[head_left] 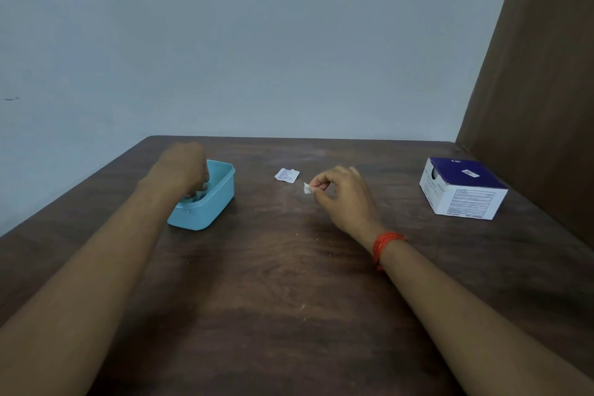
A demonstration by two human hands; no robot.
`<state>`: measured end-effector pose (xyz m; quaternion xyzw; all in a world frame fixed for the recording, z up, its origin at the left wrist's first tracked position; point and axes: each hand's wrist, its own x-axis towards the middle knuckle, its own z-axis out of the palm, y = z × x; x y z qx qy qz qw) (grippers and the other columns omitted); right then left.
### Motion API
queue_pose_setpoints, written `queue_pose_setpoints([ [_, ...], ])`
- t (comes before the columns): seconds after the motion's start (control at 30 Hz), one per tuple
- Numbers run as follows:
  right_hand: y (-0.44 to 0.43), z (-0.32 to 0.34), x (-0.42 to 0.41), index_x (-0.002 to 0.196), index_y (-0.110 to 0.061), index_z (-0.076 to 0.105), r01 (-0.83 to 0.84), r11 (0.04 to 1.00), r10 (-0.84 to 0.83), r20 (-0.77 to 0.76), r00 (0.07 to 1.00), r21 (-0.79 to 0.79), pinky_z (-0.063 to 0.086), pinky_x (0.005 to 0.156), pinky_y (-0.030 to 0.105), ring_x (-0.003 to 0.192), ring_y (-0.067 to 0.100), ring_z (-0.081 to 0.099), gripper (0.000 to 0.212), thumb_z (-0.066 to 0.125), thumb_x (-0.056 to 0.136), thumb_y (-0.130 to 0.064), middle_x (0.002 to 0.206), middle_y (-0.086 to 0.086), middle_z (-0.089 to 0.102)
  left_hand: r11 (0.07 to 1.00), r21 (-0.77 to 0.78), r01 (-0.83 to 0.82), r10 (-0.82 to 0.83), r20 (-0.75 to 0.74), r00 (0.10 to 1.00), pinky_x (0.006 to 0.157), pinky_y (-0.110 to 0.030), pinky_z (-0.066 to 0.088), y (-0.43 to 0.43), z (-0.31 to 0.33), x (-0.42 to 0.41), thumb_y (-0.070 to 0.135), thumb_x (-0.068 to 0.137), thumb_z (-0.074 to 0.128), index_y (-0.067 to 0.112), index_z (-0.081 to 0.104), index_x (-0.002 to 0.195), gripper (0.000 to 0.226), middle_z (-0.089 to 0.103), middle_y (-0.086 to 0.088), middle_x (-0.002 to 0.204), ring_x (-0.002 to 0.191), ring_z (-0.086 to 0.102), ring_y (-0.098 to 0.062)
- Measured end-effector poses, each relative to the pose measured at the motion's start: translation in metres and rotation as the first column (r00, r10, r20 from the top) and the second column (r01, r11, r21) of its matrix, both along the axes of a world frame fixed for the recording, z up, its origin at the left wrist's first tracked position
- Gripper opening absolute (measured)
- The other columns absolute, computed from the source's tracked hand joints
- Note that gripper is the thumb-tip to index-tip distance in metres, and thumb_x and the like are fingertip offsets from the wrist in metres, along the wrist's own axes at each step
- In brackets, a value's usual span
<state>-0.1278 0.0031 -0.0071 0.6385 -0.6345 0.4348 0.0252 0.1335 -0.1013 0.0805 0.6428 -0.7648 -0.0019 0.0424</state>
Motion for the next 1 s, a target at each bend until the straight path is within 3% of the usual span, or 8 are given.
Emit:
queue_pose_setpoints([
  [0.1, -0.002, -0.001, -0.001, 0.083, -0.026, 0.075, -0.022, 0.999, 0.023, 0.058, 0.998, -0.024, 0.033, 0.067, 0.01, 0.077, 0.001, 0.049, 0.007, 0.073, 0.085, -0.02, 0.081, -0.015, 0.064, 0.987, -0.154, 0.041, -0.057, -0.101, 0.993, 0.086, -0.039, 0.056, 0.004, -0.001, 0.0, 0.014, 0.086, 0.077, 0.012, 0.075, 0.102, 0.016, 0.072, -0.014, 0.106, 0.094, 0.069, -0.029],
  [0.17, -0.003, 0.0, 0.001, 0.079, -0.026, 0.074, -0.065, 0.998, 0.065, 0.282, 0.957, -0.007, 0.038, 0.064, 0.009, 0.068, -0.002, 0.054, 0.01, 0.075, 0.085, -0.018, 0.075, -0.018, 0.067, 0.965, -0.25, 0.082, -0.166, -0.336, 0.927, 0.083, -0.04, 0.059, 0.01, 0.003, -0.009, 0.013, 0.088, 0.074, 0.015, 0.075, 0.097, 0.009, 0.074, -0.01, 0.096, 0.083, 0.072, -0.026],
  [0.3, 0.0, 0.006, 0.004, 0.083, -0.017, 0.074, -0.25, 0.968, 0.171, 0.793, 0.585, -0.024, 0.048, 0.057, 0.02, 0.065, 0.004, 0.06, 0.011, 0.072, 0.091, -0.01, 0.074, -0.005, 0.071, 0.945, -0.142, 0.293, -0.302, -0.723, 0.622, 0.058, -0.029, 0.062, 0.034, 0.006, -0.054, 0.019, 0.087, 0.078, 0.016, 0.075, 0.09, 0.006, 0.076, -0.001, 0.073, 0.06, 0.074, -0.017],
  [0.37, 0.003, 0.009, 0.003, 0.086, -0.013, 0.074, -0.299, 0.953, 0.184, 0.88, 0.438, -0.051, 0.047, 0.056, 0.021, 0.065, 0.006, 0.058, 0.008, 0.07, 0.092, -0.009, 0.076, -0.003, 0.071, 0.918, -0.022, 0.397, -0.237, -0.832, 0.502, 0.059, -0.029, 0.062, 0.042, -0.004, -0.076, 0.021, 0.089, 0.077, 0.011, 0.075, 0.096, 0.012, 0.077, -0.007, 0.082, 0.066, 0.075, -0.02],
  [0.43, 0.005, 0.01, 0.001, 0.088, -0.012, 0.075, -0.322, 0.944, 0.192, 0.913, 0.36, -0.071, 0.046, 0.055, 0.02, 0.065, 0.005, 0.058, 0.007, 0.07, 0.092, -0.009, 0.077, -0.004, 0.072, 0.875, 0.057, 0.481, -0.162, -0.902, 0.401, 0.064, -0.028, 0.061, 0.046, -0.02, -0.09, 0.022, 0.09, 0.075, 0.006, 0.075, 0.104, 0.021, 0.077, -0.008, 0.089, 0.073, 0.075, -0.018],
  [0.53, 0.007, 0.012, -0.002, 0.092, -0.012, 0.075, -0.337, 0.939, 0.195, 0.914, 0.357, -0.069, 0.047, 0.058, 0.021, 0.066, 0.005, 0.059, 0.006, 0.07, 0.092, -0.009, 0.08, -0.004, 0.074, 0.83, 0.103, 0.548, -0.031, -0.973, 0.23, 0.07, -0.028, 0.061, 0.046, -0.046, -0.098, 0.019, 0.092, 0.072, 0.005, 0.074, 0.11, 0.023, 0.078, -0.008, 0.095, 0.083, 0.075, -0.019],
  [0.67, 0.003, 0.009, -0.007, 0.094, -0.011, 0.074, -0.302, 0.952, 0.18, 0.9, 0.398, -0.057, 0.049, 0.058, 0.02, 0.065, 0.006, 0.06, 0.005, 0.072, 0.09, -0.008, 0.077, -0.003, 0.073, 0.793, 0.119, 0.598, 0.058, -0.991, 0.121, 0.075, -0.028, 0.061, 0.041, -0.061, -0.101, 0.016, 0.091, 0.071, 0.009, 0.075, 0.107, 0.018, 0.078, -0.009, 0.101, 0.09, 0.075, -0.022],
  [1.0, -0.002, -0.005, -0.006, 0.089, -0.014, 0.079, -0.234, 0.971, 0.108, 0.804, 0.585, 0.04, 0.049, 0.057, 0.021, 0.065, 0.004, 0.06, 0.01, 0.071, 0.09, -0.009, 0.082, 0.001, 0.077, 0.868, 0.04, 0.495, -0.031, -0.99, 0.135, 0.068, -0.027, 0.062, 0.048, -0.079, -0.106, 0.012, 0.082, 0.081, 0.0, 0.077, 0.099, 0.021, 0.078, -0.015, 0.087, 0.077, 0.075, -0.022],
])
